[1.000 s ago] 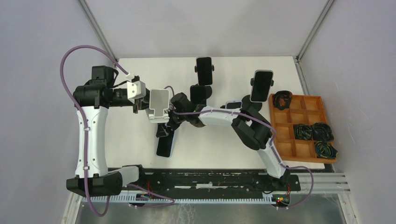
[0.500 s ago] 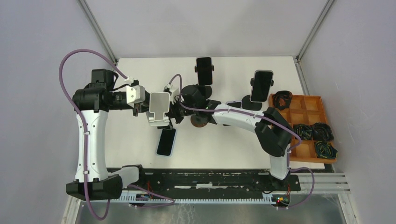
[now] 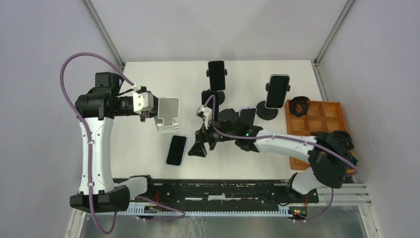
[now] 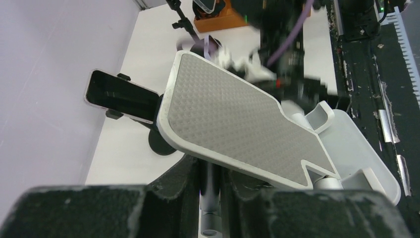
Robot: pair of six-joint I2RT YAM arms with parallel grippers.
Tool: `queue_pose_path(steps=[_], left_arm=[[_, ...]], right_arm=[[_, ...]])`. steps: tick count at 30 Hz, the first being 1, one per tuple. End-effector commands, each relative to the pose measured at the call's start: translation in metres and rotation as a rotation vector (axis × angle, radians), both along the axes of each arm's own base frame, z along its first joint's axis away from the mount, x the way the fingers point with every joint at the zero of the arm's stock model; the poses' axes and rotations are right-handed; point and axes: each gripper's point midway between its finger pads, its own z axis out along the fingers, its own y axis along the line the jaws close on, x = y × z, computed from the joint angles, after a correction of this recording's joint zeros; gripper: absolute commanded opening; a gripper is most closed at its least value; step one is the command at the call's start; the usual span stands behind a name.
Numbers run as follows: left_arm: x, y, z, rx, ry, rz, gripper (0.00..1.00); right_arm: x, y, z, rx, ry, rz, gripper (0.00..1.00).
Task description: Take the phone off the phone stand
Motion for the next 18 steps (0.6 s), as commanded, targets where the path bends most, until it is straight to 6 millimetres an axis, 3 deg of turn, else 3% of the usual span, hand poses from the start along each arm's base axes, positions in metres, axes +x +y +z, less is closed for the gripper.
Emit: queue_pose_path(steps=[1, 4, 8, 12, 18], left_arm=[[-0.006, -0.002, 0.002, 0.01, -0.114, -0.037, 0.02], [-0.006, -0.001, -0.008, 0.042, -0.118, -0.038, 0.02], [-0.012, -0.004, -0.025, 0.083, -0.119, -0.069, 0.02], [-0.028, -0.016, -0.036, 0.078, -0.121, -0.139, 0.02], [-0.037, -0.021, -0.048, 0.075, -0.117, -0.179, 0.03]], right_arm=[[-0.011, -0.015, 0.122, 0.384, -0.113, 0.054, 0.9], [-0.022, -0.032, 0.167, 0.574, -0.09, 0.066, 0.87], [-0.024, -0.035, 0.204, 0.736, -0.103, 0.064, 0.85], [-0.021, -0.026, 0.224, 0.809, -0.094, 0.086, 0.81], [-0.03, -0.01, 0.231, 0.861, -0.083, 0.154, 0.73]])
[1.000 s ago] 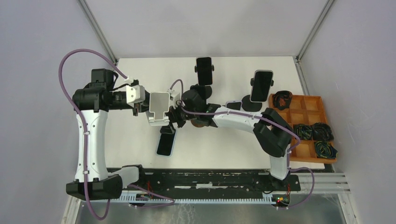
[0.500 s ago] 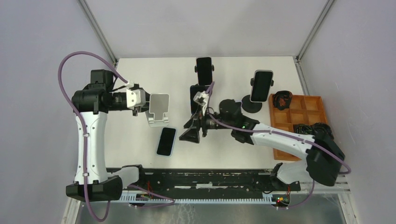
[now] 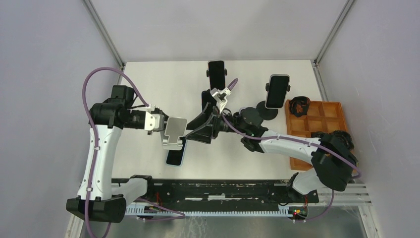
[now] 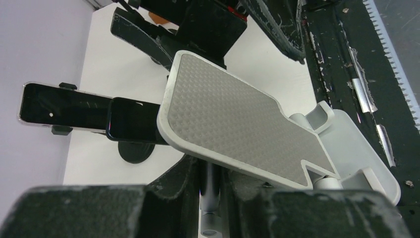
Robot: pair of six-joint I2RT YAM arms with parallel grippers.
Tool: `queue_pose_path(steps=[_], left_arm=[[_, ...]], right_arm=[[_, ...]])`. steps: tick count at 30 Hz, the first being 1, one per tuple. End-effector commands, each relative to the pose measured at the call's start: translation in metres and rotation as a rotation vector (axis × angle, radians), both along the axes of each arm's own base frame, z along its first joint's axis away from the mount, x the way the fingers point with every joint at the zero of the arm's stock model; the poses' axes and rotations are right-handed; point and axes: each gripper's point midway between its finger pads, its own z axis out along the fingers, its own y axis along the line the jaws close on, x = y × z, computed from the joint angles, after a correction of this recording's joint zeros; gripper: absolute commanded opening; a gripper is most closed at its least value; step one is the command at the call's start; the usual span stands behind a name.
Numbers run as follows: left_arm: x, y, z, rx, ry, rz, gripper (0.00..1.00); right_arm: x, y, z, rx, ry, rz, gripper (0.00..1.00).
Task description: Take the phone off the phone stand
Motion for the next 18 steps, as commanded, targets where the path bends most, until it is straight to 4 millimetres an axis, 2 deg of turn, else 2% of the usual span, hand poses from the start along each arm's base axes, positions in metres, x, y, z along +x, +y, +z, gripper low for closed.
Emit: queue_pose_path(steps=[1, 7, 10, 12, 15, 18], left_arm=[[-0.006, -0.006, 0.008, -0.025, -0.086, -0.049, 0.03], [-0.005, -0.004, 0.003, 0.005, -0.082, -0.045, 0.03], [-0.004, -0.002, -0.002, 0.023, -0.08, -0.042, 0.05], [-0.004, -0.001, -0.004, 0.033, -0.077, -0.038, 0.07], [-0.002, 0.0, -0.005, 0.044, -0.074, -0.033, 0.17], [-0.001, 0.001, -0.007, 0.054, -0.056, -0.022, 0.3]], right_arm=[[-0.019, 0.004, 0.046, 0.155, -0.07, 0.082, 0.7], [-0.031, 0.014, 0.048, 0.18, -0.06, 0.139, 0.55], [-0.039, 0.017, 0.048, 0.194, -0.07, 0.161, 0.42], [-0.041, 0.02, 0.047, 0.19, -0.071, 0.174, 0.29], [-0.041, 0.022, 0.043, 0.18, -0.074, 0.18, 0.06], [-0.039, 0.019, 0.039, 0.16, -0.1, 0.171, 0.0]])
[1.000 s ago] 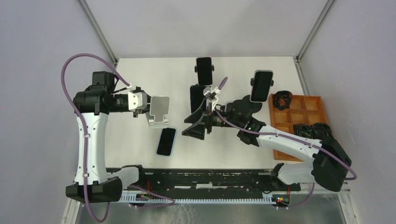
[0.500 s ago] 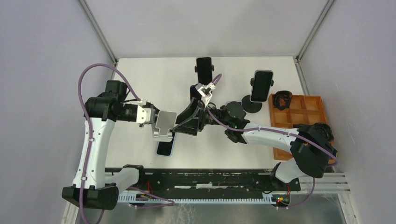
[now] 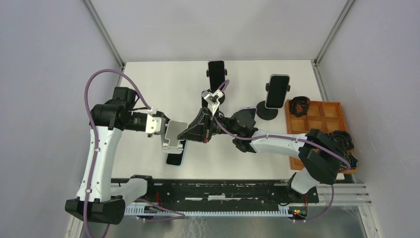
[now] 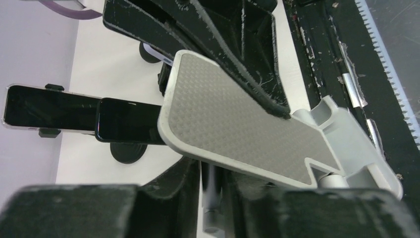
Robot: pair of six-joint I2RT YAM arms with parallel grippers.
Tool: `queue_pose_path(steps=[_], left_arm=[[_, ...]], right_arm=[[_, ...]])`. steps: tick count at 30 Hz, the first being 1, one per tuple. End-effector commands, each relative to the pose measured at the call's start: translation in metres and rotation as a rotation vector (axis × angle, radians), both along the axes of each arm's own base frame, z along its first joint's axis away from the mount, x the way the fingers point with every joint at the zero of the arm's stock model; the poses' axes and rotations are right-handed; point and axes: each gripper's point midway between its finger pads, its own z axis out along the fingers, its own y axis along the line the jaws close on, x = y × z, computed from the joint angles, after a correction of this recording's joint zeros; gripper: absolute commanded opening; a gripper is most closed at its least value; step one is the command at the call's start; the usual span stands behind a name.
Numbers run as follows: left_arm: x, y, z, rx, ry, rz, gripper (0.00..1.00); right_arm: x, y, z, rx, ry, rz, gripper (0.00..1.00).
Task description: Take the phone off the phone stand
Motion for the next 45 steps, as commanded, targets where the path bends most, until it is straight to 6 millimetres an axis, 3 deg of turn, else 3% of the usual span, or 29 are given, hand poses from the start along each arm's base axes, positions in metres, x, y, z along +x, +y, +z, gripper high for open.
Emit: queue_pose_path(steps=[1, 6, 9, 14, 18, 23, 27, 35, 39, 42, 45], left_arm=[[0.008, 0.004, -0.002, 0.035, -0.059, 0.006, 0.35], [0.004, 0.012, -0.02, 0.099, -0.039, 0.029, 0.45], [0.003, 0.015, -0.024, 0.118, -0.021, 0.047, 0.53], [0.004, 0.017, -0.018, 0.121, 0.04, 0.095, 0.56], [0.007, 0.015, -0.007, 0.094, 0.166, 0.161, 0.55], [0.004, 0.012, -0.004, 0.063, 0.242, 0.181, 0.5], [0.002, 0.01, -0.004, 0.046, 0.283, 0.182, 0.38], [0.014, 0.014, -0.021, 0.093, 0.409, 0.239, 0.25], [0.022, 0.017, -0.024, 0.119, 0.421, 0.255, 0.03], [0.028, 0.016, -0.026, 0.12, 0.431, 0.251, 0.02], [0.037, 0.02, -0.032, 0.153, 0.411, 0.247, 0.02]], right_arm=[[-0.012, -0.012, 0.03, 0.08, -0.119, 0.028, 0.0], [0.023, -0.031, 0.006, -0.033, -0.214, -0.089, 0.0], [0.034, -0.034, 0.0, -0.094, -0.303, -0.125, 0.0], [0.05, -0.027, -0.011, -0.188, -0.409, -0.17, 0.0], [0.055, -0.023, -0.005, -0.197, -0.465, -0.195, 0.0], [0.057, -0.016, -0.002, -0.184, -0.499, -0.214, 0.0], [0.057, -0.008, 0.0, -0.169, -0.509, -0.214, 0.0], [0.057, 0.001, 0.007, -0.122, -0.53, -0.243, 0.0], [0.058, 0.003, 0.002, -0.124, -0.517, -0.249, 0.17], [0.061, 0.004, -0.003, -0.142, -0.505, -0.255, 0.29], [0.073, -0.001, -0.011, -0.181, -0.476, -0.289, 0.49]])
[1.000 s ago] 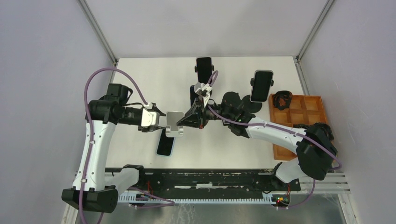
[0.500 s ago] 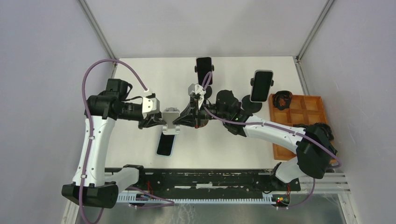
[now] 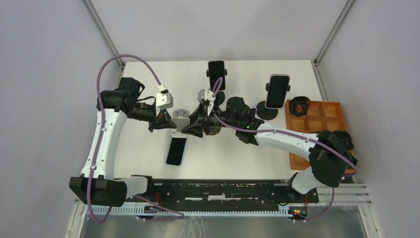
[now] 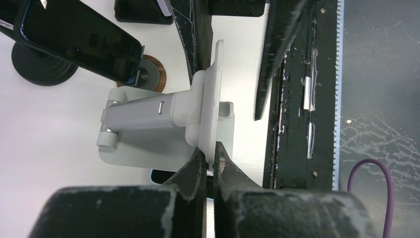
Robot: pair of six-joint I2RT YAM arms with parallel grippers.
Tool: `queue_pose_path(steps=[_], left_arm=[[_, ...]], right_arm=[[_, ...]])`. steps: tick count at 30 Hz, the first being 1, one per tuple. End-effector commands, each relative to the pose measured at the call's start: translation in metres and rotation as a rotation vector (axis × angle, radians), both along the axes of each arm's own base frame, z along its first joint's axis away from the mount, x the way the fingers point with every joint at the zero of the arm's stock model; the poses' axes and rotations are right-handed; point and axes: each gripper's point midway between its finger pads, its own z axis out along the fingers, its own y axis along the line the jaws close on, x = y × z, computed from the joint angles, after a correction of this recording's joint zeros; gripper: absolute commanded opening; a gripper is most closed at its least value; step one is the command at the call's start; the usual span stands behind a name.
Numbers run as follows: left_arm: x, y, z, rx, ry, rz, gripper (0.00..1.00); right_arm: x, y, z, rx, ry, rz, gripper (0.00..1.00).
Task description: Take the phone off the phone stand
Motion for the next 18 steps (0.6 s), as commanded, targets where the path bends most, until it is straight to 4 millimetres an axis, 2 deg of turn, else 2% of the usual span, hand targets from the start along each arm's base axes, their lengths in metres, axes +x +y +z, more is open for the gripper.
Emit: queue_pose_path(steps=[1, 3, 6, 8, 11, 15, 18], left_arm=[[0.02, 0.006, -0.001, 0.053, -0.055, -0.004, 0.02], [0.035, 0.013, -0.005, 0.079, -0.057, 0.015, 0.02], [0.059, 0.026, -0.011, 0.103, -0.038, 0.05, 0.02], [0.077, 0.039, -0.016, 0.112, -0.053, 0.067, 0.02], [0.1, 0.049, -0.027, 0.106, -0.074, 0.067, 0.02], [0.148, 0.056, -0.048, 0.077, -0.067, 0.139, 0.02], [0.172, 0.054, -0.059, 0.043, -0.06, 0.125, 0.02]], right_arm=[[0.018, -0.004, 0.036, 0.088, -0.046, -0.074, 0.57], [0.031, -0.014, 0.025, 0.035, -0.004, -0.117, 0.66], [0.036, -0.033, 0.009, -0.014, 0.013, -0.142, 0.79], [0.035, -0.047, 0.003, -0.028, -0.007, -0.181, 0.82], [0.029, -0.064, -0.003, -0.052, 0.019, -0.233, 0.82], [0.002, -0.089, -0.019, -0.017, 0.117, -0.249, 0.93], [-0.003, -0.106, -0.034, -0.006, 0.143, -0.318, 0.97]])
